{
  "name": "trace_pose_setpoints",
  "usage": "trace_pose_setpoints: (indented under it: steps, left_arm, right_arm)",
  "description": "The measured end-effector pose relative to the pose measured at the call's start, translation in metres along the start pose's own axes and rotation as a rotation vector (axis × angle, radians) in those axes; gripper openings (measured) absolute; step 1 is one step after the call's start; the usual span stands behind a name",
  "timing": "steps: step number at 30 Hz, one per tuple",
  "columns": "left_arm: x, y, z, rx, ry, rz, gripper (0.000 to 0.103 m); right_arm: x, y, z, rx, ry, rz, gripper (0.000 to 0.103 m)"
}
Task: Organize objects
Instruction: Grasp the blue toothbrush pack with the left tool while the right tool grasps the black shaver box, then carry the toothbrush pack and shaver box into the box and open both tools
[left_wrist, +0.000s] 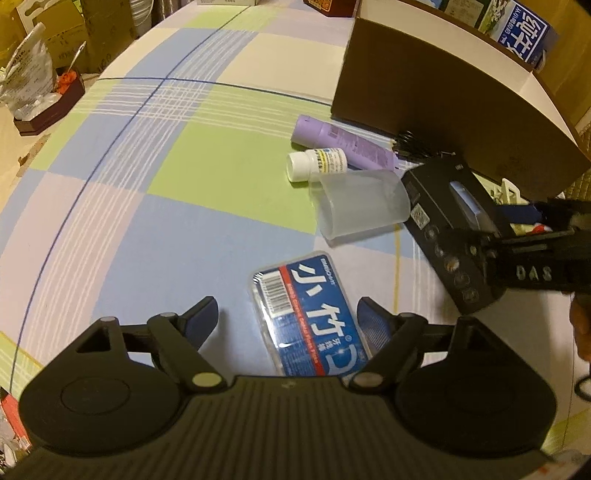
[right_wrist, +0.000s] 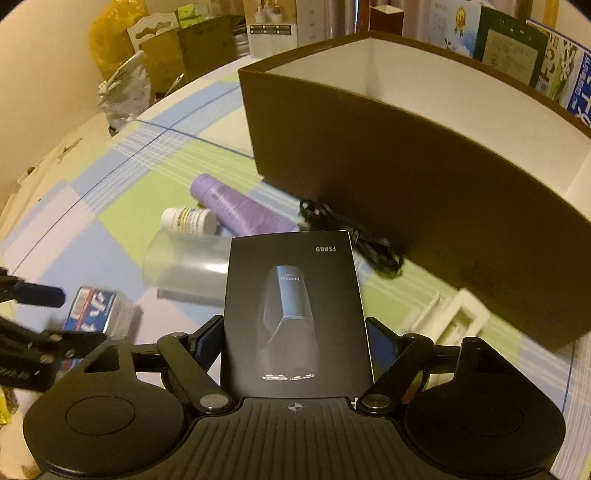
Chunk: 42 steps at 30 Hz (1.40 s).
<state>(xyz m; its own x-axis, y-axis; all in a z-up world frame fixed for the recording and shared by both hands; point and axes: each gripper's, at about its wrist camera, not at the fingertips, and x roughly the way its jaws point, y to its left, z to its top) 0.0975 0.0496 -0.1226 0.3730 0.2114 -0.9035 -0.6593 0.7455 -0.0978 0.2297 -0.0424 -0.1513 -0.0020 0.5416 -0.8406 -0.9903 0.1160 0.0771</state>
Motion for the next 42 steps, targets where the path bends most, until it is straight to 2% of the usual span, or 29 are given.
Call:
trace_pose_setpoints:
  steps: [10,12,14,21,28,42]
  left_arm:
    - [0.009,-0.006,0.000,0.001,0.036,0.015,0.078]
    - [0.014,-0.008,0.002,-0.004,0.050,0.020,0.073]
    - [0.017,-0.011,0.003,-0.009,0.063,0.008,0.063]
    - [0.015,-0.011,0.002,0.010,0.049,0.017,0.054]
    - [0.010,-0.009,-0.002,0.029,0.046,0.018,0.054]
    - [-0.007,-0.019,0.006,0.086,0.003,-0.011,0.053]
  right_arm:
    - [-0.033,0.004,-0.039,0.075,0.071,0.026,0.077]
    - [-0.034,0.006,-0.038,0.077,0.073,0.029,0.077]
    - [-0.033,0.006,-0.036,0.081,0.072,0.027,0.078]
    - [-0.023,0.012,-0.030,0.071,0.064,0.001,0.082]
    - [-0.013,0.015,-0.034,0.054,0.068,-0.033,0.077]
    - [-0.039,0.012,-0.030,0.117,0.026,0.013,0.076]
